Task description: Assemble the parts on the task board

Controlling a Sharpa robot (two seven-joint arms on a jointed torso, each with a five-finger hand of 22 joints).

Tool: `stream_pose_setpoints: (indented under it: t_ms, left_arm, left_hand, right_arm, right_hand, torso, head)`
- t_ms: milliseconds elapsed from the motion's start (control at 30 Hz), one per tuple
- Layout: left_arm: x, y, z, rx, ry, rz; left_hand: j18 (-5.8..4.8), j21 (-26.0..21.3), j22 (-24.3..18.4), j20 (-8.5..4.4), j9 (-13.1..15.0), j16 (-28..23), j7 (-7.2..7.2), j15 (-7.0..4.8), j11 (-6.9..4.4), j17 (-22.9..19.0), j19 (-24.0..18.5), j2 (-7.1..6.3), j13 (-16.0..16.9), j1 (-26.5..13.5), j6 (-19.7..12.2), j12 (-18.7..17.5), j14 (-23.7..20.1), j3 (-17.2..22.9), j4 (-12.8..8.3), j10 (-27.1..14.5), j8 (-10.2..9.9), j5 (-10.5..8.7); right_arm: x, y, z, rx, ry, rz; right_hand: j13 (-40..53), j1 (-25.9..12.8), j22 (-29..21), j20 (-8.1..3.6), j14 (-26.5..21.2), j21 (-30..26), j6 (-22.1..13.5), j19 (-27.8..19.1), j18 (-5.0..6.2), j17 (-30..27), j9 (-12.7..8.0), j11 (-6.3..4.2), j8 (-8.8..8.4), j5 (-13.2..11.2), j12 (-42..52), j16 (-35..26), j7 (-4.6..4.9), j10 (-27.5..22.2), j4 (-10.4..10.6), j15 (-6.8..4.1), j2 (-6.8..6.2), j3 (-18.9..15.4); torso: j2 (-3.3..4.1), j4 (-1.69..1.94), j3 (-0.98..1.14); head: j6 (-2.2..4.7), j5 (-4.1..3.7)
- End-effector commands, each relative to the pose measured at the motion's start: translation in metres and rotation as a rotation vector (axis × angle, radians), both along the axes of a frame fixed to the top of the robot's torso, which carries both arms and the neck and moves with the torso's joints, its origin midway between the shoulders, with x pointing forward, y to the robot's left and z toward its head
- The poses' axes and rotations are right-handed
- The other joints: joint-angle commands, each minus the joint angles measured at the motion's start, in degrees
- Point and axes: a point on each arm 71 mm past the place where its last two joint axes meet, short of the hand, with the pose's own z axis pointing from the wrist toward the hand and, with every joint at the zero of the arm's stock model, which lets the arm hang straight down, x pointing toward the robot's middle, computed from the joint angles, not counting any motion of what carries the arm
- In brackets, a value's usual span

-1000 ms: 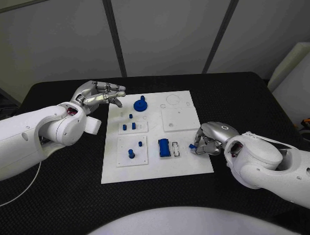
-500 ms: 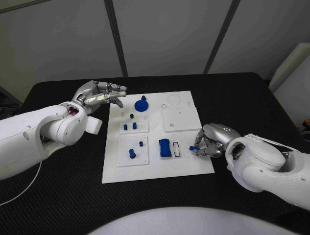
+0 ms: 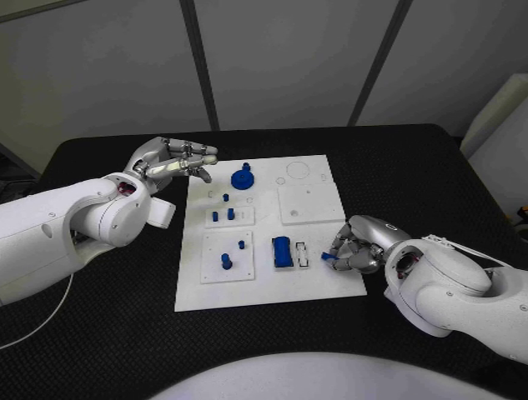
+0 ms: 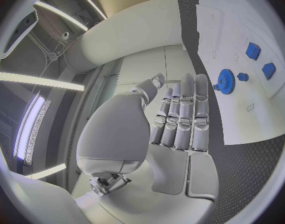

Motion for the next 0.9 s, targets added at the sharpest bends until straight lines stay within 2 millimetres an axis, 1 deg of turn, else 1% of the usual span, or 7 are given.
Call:
stream_pose_setpoints:
  t_ms: [33,200,367,633,767,900]
  left_arm:
    - [0.0,-0.002,0.001,-0.01,-0.006,-0.011]
    - [0.0,-0.003,0.001,-0.01,-0.006,-0.012]
    - [0.0,-0.004,0.001,-0.011,-0.006,-0.014]
    - [0.0,-0.004,0.001,-0.011,-0.006,-0.014]
    - [0.001,-0.005,0.001,-0.012,-0.005,-0.017]
    - [0.001,-0.005,0.001,-0.012,-0.005,-0.018]
  left_hand:
    - [0.3,-0.2,-0.1,0.07,-0.1,-0.3,-0.45,-0.17,0.0,-0.1,-0.2,0.62,0.0,0.0,0.0,0.3,0.0,0.2,-0.2,-0.2,0.0,-0.2]
    - [0.3,-0.2,-0.1,0.07,-0.1,-0.3,-0.45,-0.17,0.0,-0.1,-0.2,0.62,0.0,0.0,0.0,0.3,0.0,0.2,-0.2,-0.2,0.0,-0.2]
    - [0.3,-0.2,-0.1,0.07,-0.1,-0.3,-0.45,-0.17,0.0,-0.1,-0.2,0.62,0.0,0.0,0.0,0.3,0.0,0.2,-0.2,-0.2,0.0,-0.2]
    - [0.3,-0.2,-0.1,0.07,-0.1,-0.3,-0.45,-0.17,0.0,-0.1,-0.2,0.62,0.0,0.0,0.0,0.3,0.0,0.2,-0.2,-0.2,0.0,-0.2]
    - [0.3,-0.2,-0.1,0.07,-0.1,-0.3,-0.45,-0.17,0.0,-0.1,-0.2,0.62,0.0,0.0,0.0,0.3,0.0,0.2,-0.2,-0.2,0.0,-0.2]
    - [0.3,-0.2,-0.1,0.07,-0.1,-0.3,-0.45,-0.17,0.0,-0.1,-0.2,0.62,0.0,0.0,0.0,0.3,0.0,0.2,-0.2,-0.2,0.0,-0.2]
  right_arm:
    - [0.0,0.004,0.005,0.086,-0.029,-0.042]
    - [0.0,0.013,0.007,0.128,-0.05,-0.036]
    - [0.001,0.02,0.006,0.145,-0.043,-0.026]
    - [0.003,0.027,0.005,0.158,-0.037,-0.016]
    - [0.004,0.031,0.001,0.145,-0.014,-0.002]
    - [0.007,0.034,-0.004,0.119,0.017,0.011]
  right_hand:
    - [6.3,0.5,0.2,-0.29,6.1,0.3,0.6,0.1,-0.71,15.1,0.2,-0.42,0.23,0.1,0.0,0.3,0.01,1.3,0.4,-0.48,0.54,0.3]
    - [6.3,-0.1,0.3,-0.35,6.1,0.4,0.9,0.2,-0.73,15.1,0.4,-0.52,0.35,0.1,0.1,0.3,-0.13,1.4,0.9,-0.55,0.26,0.6]
    - [6.3,-1.5,0.4,-0.41,6.1,0.4,1.0,0.3,-0.75,15.1,0.5,-0.58,0.4,-0.1,0.0,0.3,-0.2,1.5,1.2,-0.61,0.1,0.8]
    - [6.4,-1.9,0.5,-0.44,6.1,0.4,1.2,0.3,-0.76,15.1,0.6,-0.66,0.5,-0.2,0.1,0.3,-0.33,1.6,1.2,-0.66,0.09,1.1]
    - [6.4,-2.4,0.5,-0.48,6.1,0.4,1.2,0.3,-0.75,15.1,0.7,-0.7,0.54,-0.3,0.1,0.3,-0.36,1.6,1.2,-0.71,-0.02,1.2]
    - [6.3,-3.5,0.3,-0.54,6.1,0.3,1.3,0.2,-0.72,15.1,0.8,-0.76,0.58,-1.4,-0.1,0.3,-0.43,1.6,1.2,-0.76,-0.24,1.5]
  torso:
    - [0.04,-0.07,0.06]
    - [0.0,-0.12,0.09]
    - [0.04,-0.02,0.03]
    - [0.02,-0.15,0.02]
    - [0.01,-0.04,0.01]
    - [0.02,0.02,-0.03]
  head:
    - [-0.04,0.06]
    - [0.0,0.07]
    - [0.02,-0.02]
    - [0.07,0.12]
    - [0.03,0.11]
    - [0.14,0.15]
